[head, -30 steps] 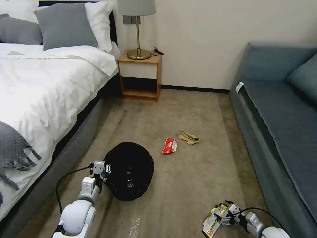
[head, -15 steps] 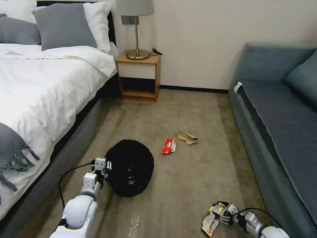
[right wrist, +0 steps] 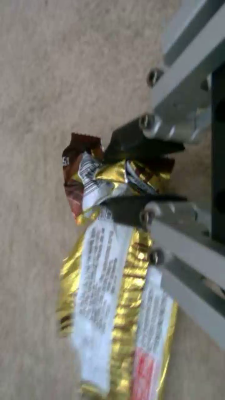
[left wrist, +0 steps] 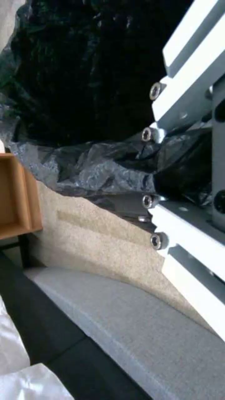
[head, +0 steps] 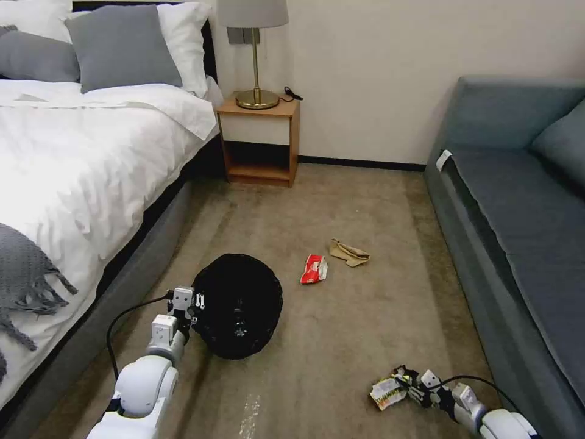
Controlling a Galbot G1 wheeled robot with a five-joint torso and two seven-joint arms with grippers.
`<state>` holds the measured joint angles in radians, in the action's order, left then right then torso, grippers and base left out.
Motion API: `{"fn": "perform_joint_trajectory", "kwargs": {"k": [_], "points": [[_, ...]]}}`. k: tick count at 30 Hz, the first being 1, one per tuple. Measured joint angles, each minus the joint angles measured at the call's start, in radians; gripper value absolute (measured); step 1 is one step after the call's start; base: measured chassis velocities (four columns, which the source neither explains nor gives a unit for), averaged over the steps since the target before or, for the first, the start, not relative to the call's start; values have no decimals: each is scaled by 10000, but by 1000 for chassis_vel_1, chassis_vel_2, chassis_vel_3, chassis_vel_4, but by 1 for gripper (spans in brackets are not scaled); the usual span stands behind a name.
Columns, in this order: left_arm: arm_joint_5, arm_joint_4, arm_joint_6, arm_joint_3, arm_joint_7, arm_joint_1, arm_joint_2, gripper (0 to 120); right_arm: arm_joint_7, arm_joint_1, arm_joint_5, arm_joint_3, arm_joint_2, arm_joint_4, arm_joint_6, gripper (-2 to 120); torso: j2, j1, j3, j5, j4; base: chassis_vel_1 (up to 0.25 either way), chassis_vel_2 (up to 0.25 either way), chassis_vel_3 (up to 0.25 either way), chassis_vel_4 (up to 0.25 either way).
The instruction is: Pick up the trash bin, then pick up the garbage on the floor and place it into the trash bin.
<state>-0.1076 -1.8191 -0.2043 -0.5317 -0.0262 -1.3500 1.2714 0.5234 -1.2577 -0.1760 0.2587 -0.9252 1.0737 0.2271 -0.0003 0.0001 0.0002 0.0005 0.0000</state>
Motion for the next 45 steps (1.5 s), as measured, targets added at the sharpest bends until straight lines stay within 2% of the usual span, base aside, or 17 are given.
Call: {"fn": "perform_joint_trajectory", "kwargs": {"k": [2,4,17,26,35,39,42,43,45], "points": [[-17,-21,13,-26,-2,-35,-45,4,201,-65,-55,106,-24,81,45,2,0,0,0,-3,1,0,0,0,0],[-22,-30,21,-34,-15,-55,-60,4,228,-90,-73,142,-41,116,53,0,0,0,0,-3,0,0,0,0,0],[-59,-187,59,-23,-50,-180,-148,4,185,-184,-296,529,-145,606,87,0,2,0,-1,-5,-1,0,0,0,0],[-56,-282,295,86,-194,-216,-105,4,-299,517,-1576,801,-341,2291,-81,0,3,0,-1,-8,1,0,0,0,0],[-10,-336,351,320,-155,-358,-45,4,-1775,1474,-3848,293,-850,4400,-1288,0,3,0,-1,-10,2,0,0,0,0],[11,-331,354,380,-147,-361,-8,4,-2001,1440,-4441,-11,-967,5116,-1718,0,3,-1,-1,-6,3,0,0,0,0],[-44,-412,313,509,-43,-301,-14,4,-2174,1169,-5099,-481,-1286,6216,-2614,0,4,-1,-1,-8,-1,0,0,0,0],[-44,-412,313,509,-43,-301,-14,4,-2174,1169,-5099,-481,-1286,6216,-2614,0,4,-1,-1,-8,-1,0,0,0,0],[-119,-491,199,579,69,-310,-22,4,-2220,1035,-5068,-767,-1728,6436,-2936,0,4,0,-2,-7,-1,0,0,0,0]]}}
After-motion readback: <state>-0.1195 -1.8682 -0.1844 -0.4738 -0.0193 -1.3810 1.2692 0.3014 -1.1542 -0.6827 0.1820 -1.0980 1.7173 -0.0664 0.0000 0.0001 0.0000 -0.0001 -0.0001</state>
